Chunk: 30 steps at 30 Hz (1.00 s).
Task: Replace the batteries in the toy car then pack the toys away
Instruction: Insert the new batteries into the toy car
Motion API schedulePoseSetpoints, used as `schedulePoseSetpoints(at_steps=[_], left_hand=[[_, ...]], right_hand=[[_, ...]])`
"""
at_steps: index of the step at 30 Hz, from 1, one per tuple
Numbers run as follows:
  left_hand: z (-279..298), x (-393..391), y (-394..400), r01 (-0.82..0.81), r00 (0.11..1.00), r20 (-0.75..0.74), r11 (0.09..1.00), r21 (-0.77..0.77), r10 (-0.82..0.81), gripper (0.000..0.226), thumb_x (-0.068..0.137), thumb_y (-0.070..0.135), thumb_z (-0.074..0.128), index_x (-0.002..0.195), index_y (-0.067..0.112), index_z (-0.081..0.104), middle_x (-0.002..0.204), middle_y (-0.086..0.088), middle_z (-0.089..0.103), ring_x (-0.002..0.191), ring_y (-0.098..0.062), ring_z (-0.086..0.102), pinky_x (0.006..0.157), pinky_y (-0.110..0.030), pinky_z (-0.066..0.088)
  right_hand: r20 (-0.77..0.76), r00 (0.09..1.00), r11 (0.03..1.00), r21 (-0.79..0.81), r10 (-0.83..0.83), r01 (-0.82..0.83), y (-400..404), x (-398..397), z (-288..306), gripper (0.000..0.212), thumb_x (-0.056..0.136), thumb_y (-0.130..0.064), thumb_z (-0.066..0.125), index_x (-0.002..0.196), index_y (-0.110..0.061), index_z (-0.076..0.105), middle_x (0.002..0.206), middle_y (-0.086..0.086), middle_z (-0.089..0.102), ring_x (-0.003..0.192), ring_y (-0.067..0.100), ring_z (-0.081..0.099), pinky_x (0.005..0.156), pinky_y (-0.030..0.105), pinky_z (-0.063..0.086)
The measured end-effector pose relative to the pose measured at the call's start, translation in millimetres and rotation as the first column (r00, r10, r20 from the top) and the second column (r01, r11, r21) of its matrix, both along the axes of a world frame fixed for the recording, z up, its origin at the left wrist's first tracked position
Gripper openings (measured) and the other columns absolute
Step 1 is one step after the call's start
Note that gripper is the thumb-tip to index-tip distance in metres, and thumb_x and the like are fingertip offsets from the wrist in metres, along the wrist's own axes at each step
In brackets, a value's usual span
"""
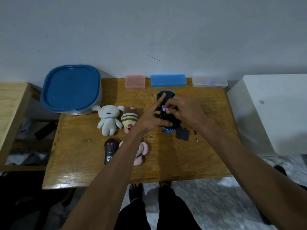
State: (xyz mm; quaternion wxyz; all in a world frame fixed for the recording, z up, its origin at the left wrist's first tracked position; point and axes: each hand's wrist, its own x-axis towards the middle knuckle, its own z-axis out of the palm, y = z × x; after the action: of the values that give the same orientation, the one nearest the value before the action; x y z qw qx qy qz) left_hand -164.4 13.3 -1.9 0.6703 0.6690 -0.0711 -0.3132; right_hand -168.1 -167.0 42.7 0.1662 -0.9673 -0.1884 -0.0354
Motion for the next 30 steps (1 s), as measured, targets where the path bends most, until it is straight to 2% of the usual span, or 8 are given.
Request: schedulePoseSetpoints(at_steps=[6, 10, 15, 19, 23, 25, 28, 30], left_hand=[[1, 3, 0, -0.013, 1.000, 0.016, 1.000, 0.017, 0.012, 0.111, 0.075, -0.023, 0.073, 0.160, 0.032, 0.026, 0.128, 0.016, 0.056, 0.094, -0.001, 0.071, 0.080, -0.029, 0.060], [2, 5, -1, 0.012, 0.997, 0.075, 0.999, 0.050, -0.015, 0.113, 0.072, -0.017, 0.079, 0.158, 0.036, 0.029, 0.141, 0.009, 0.052, 0.109, 0.003, 0.062, 0.088, -0.028, 0.059], [0, 8, 0, 0.017, 0.998, 0.067, 0.998, 0.063, -0.022, 0.116, 0.070, -0.013, 0.082, 0.157, 0.042, 0.028, 0.149, -0.001, 0.048, 0.123, -0.022, 0.061, 0.092, -0.036, 0.059], [1, 10, -2, -0.008, 0.998, 0.063, 0.998, 0.068, 0.003, 0.116, 0.070, -0.013, 0.083, 0.157, 0.041, 0.029, 0.142, -0.001, 0.050, 0.124, -0.025, 0.059, 0.096, -0.043, 0.058], [1, 10, -8, -0.024, 0.999, 0.043, 0.999, 0.030, 0.023, 0.115, 0.069, -0.015, 0.082, 0.157, 0.040, 0.031, 0.145, -0.006, 0.050, 0.118, -0.026, 0.063, 0.089, -0.042, 0.061], [2, 11, -11, -0.022, 0.998, 0.056, 0.999, 0.031, 0.020, 0.114, 0.069, -0.014, 0.083, 0.156, 0.040, 0.032, 0.145, -0.005, 0.051, 0.117, -0.022, 0.064, 0.088, -0.040, 0.061], [-1, 15, -13, -0.019, 0.996, 0.083, 0.999, 0.043, 0.016, 0.114, 0.068, -0.011, 0.085, 0.155, 0.041, 0.033, 0.145, -0.002, 0.053, 0.116, -0.012, 0.062, 0.089, -0.030, 0.059], [-2, 17, -13, -0.020, 0.995, 0.097, 0.999, 0.046, 0.016, 0.115, 0.068, -0.011, 0.085, 0.155, 0.043, 0.033, 0.149, -0.002, 0.049, 0.120, -0.013, 0.059, 0.093, -0.032, 0.058]], right_hand=[[-0.021, 1.000, 1.000, -0.022, 0.011, -0.012, 1, 1, -1, 0.007, 0.084, -0.013, 0.071, 0.090, -0.015, 0.074, 0.087, 0.003, 0.068, 0.073, 0.024, 0.063, 0.057, 0.029, 0.040], [-0.036, 0.999, 0.997, -0.071, 0.021, -0.023, -2, 0, -2, 0.010, 0.082, -0.008, 0.069, 0.087, -0.016, 0.073, 0.083, 0.002, 0.065, 0.069, 0.022, 0.060, 0.049, 0.021, 0.024], [-0.195, 0.980, 0.991, 0.113, -0.049, 0.072, -5, -4, -2, 0.017, 0.094, -0.017, 0.058, 0.111, -0.021, 0.058, 0.094, 0.000, 0.065, 0.078, 0.012, 0.061, 0.058, 0.019, 0.040], [-0.322, 0.932, 0.886, 0.367, -0.164, 0.283, -3, -6, 1, 0.013, 0.101, -0.016, 0.044, 0.112, -0.019, 0.050, 0.100, 0.003, 0.062, 0.082, 0.006, 0.060, 0.055, 0.010, 0.043], [-0.354, 0.901, 0.766, 0.497, -0.251, 0.409, 1, -2, -3, 0.019, 0.101, -0.011, 0.052, 0.115, -0.019, 0.062, 0.111, 0.003, 0.069, 0.101, 0.011, 0.066, 0.080, 0.025, 0.056], [-0.349, 0.896, 0.712, 0.553, -0.274, 0.433, 2, -2, -5, 0.024, 0.097, -0.008, 0.060, 0.112, -0.025, 0.067, 0.119, 0.003, 0.066, 0.105, 0.008, 0.065, 0.086, 0.024, 0.057], [-0.352, 0.875, 0.613, 0.625, -0.332, 0.483, 6, -4, -1, 0.028, 0.090, -0.004, 0.069, 0.106, -0.028, 0.072, 0.114, -0.001, 0.067, 0.091, -0.013, 0.061, 0.073, 0.006, 0.050], [-0.365, 0.858, 0.554, 0.656, -0.362, 0.513, 8, -6, 0, 0.027, 0.087, -0.004, 0.073, 0.105, -0.024, 0.074, 0.104, -0.007, 0.069, 0.084, -0.018, 0.059, 0.069, 0.004, 0.048]])
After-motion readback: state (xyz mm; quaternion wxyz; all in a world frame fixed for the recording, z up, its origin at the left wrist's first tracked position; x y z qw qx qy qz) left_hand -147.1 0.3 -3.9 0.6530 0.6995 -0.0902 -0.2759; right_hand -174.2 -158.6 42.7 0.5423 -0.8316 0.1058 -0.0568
